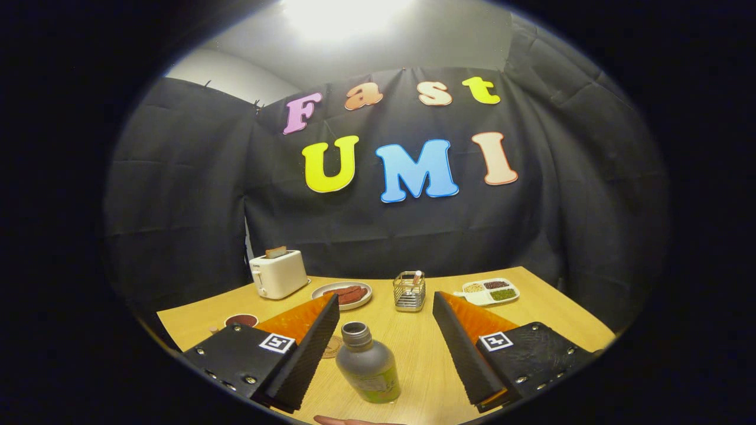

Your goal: Take the bottle from table, then pour the juice into the cup, finally place the bottle on the coaster

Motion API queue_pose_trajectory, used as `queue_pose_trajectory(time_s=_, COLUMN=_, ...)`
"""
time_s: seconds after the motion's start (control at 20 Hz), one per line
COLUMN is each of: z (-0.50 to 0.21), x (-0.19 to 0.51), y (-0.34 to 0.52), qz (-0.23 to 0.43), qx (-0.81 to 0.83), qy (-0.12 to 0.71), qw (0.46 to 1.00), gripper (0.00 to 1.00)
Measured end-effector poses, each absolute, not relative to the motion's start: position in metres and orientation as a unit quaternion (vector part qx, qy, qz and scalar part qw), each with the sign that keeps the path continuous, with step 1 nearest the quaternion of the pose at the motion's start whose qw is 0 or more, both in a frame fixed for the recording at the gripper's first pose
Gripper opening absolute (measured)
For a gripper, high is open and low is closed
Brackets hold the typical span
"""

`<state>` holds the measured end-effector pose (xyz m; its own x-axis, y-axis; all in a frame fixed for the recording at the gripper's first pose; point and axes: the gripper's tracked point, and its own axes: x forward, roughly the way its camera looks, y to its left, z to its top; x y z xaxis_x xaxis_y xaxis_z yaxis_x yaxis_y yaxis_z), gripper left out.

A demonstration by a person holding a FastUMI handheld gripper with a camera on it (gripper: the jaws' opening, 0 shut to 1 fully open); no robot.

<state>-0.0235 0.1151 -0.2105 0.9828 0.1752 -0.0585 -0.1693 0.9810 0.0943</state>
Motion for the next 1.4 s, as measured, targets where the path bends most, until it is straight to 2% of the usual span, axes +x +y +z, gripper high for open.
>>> queue_pose_trajectory(time_s=0.4, z=-0.254, x=-0.012, y=0.147, qz=0.096, qx=0.029, qy=0.041, qw=0.994, gripper=0.98)
queue_pose_trajectory(time_s=1.1, z=-0.298, x=0.018, y=0.145, qz=0.049, qx=0.02, qy=0.042, qw=0.998, gripper=0.98)
queue_pose_trajectory(time_s=1.25, z=-0.303, x=0.018, y=0.145, qz=0.044, qx=0.024, qy=0.047, qw=0.998, gripper=0.86)
queue_pose_trajectory(time_s=1.4, z=-0.298, x=0.02, y=0.141, qz=0.019, qx=-0.007, qy=0.046, qw=0.999, gripper=0.83)
